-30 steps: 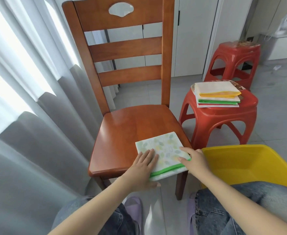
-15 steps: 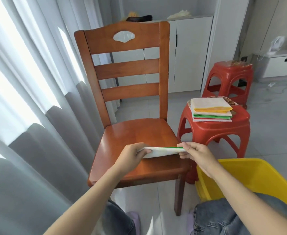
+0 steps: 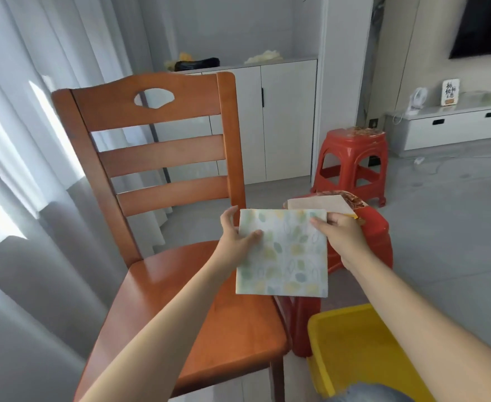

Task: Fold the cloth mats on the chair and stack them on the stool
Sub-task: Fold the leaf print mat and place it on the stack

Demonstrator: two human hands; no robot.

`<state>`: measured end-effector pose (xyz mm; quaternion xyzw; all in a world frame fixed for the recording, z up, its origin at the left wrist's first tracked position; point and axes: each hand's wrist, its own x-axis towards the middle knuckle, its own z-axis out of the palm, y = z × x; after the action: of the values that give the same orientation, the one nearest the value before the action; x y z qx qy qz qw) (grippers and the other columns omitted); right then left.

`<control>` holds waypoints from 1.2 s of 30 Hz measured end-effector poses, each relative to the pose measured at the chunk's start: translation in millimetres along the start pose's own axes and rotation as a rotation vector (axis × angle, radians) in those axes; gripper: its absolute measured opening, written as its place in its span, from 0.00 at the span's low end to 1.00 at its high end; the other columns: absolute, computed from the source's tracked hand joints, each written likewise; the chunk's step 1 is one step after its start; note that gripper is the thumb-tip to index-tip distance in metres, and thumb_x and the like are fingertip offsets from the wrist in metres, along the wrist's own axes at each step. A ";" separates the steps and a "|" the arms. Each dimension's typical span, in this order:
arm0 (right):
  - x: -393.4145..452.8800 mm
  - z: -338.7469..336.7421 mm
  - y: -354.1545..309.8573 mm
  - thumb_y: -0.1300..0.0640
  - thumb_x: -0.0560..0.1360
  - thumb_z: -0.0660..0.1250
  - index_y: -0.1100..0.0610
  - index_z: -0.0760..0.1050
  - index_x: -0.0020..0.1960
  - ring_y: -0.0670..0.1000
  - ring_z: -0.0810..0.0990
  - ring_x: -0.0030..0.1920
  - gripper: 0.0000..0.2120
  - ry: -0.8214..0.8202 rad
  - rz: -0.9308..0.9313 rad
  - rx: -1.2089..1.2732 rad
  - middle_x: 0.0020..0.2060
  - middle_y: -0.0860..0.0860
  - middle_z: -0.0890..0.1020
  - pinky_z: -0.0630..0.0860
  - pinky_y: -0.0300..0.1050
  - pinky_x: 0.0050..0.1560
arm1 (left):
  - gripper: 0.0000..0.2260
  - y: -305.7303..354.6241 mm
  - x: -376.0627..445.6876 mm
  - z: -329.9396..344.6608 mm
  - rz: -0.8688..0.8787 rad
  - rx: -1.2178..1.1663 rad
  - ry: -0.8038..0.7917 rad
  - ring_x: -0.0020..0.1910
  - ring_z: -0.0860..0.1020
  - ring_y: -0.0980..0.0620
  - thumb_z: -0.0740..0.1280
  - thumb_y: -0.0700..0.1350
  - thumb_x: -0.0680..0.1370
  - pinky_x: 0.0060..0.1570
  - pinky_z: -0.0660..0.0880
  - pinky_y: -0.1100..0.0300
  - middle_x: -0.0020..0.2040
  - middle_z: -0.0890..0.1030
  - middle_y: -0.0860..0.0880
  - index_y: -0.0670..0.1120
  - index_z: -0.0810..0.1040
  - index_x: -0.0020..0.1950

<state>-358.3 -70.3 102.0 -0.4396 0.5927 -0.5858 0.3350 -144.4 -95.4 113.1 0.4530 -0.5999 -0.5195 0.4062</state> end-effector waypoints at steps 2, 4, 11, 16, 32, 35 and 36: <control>27.3 -7.0 11.9 0.57 0.74 0.69 0.59 0.81 0.46 0.58 0.83 0.47 0.06 0.040 0.013 -0.035 0.44 0.56 0.84 0.78 0.55 0.52 | 0.24 -7.5 27.7 14.8 0.019 0.051 0.027 0.45 0.83 0.47 0.66 0.41 0.78 0.41 0.82 0.54 0.52 0.79 0.44 0.55 0.55 0.65; 52.7 -11.4 22.7 0.53 0.73 0.69 0.57 0.80 0.49 0.60 0.82 0.48 0.08 0.061 0.010 -0.094 0.45 0.58 0.84 0.78 0.59 0.51 | 0.16 -15.7 58.3 29.4 0.050 0.127 0.142 0.46 0.81 0.45 0.65 0.41 0.78 0.43 0.81 0.51 0.53 0.78 0.43 0.53 0.61 0.59; 125.3 -24.6 36.3 0.61 0.71 0.70 0.51 0.63 0.66 0.50 0.75 0.56 0.27 0.044 -0.101 -0.283 0.58 0.48 0.73 0.74 0.46 0.53 | 0.11 -20.1 162.0 70.8 0.029 0.113 0.269 0.43 0.77 0.52 0.65 0.43 0.77 0.39 0.76 0.59 0.50 0.76 0.53 0.49 0.74 0.59; 182.1 -42.4 51.5 0.59 0.73 0.67 0.57 0.69 0.68 0.55 0.70 0.67 0.23 0.154 -0.102 -0.545 0.67 0.55 0.71 0.67 0.45 0.61 | 0.21 -18.0 217.6 101.7 -0.025 0.092 0.062 0.39 0.79 0.50 0.66 0.40 0.76 0.33 0.76 0.60 0.54 0.77 0.48 0.49 0.69 0.68; 204.4 -52.4 135.3 0.45 0.77 0.59 0.49 0.60 0.74 0.60 0.60 0.71 0.27 0.055 0.104 -1.046 0.73 0.52 0.62 0.58 0.52 0.69 | 0.29 -112.4 261.2 146.2 -0.036 0.699 -0.034 0.71 0.60 0.40 0.59 0.54 0.79 0.69 0.58 0.49 0.77 0.56 0.47 0.56 0.50 0.77; 207.8 -53.0 140.2 0.45 0.78 0.57 0.50 0.58 0.75 0.61 0.62 0.70 0.27 0.000 0.122 -1.053 0.72 0.56 0.65 0.58 0.53 0.69 | 0.32 -119.0 261.0 147.6 -0.079 0.638 -0.065 0.65 0.69 0.37 0.57 0.55 0.79 0.67 0.64 0.44 0.74 0.63 0.43 0.57 0.41 0.77; 208.1 -53.4 139.3 0.45 0.78 0.57 0.51 0.57 0.75 0.60 0.63 0.70 0.27 -0.015 0.125 -1.058 0.71 0.56 0.66 0.58 0.53 0.69 | 0.32 -119.4 259.7 147.6 -0.092 0.643 -0.058 0.63 0.71 0.36 0.56 0.56 0.79 0.66 0.66 0.43 0.73 0.65 0.42 0.57 0.40 0.77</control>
<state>-505.9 -249.3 -6.5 -0.5167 0.8298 -0.1826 0.1059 -338.7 -314.4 -20.1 0.5695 -0.7237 -0.3339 0.2011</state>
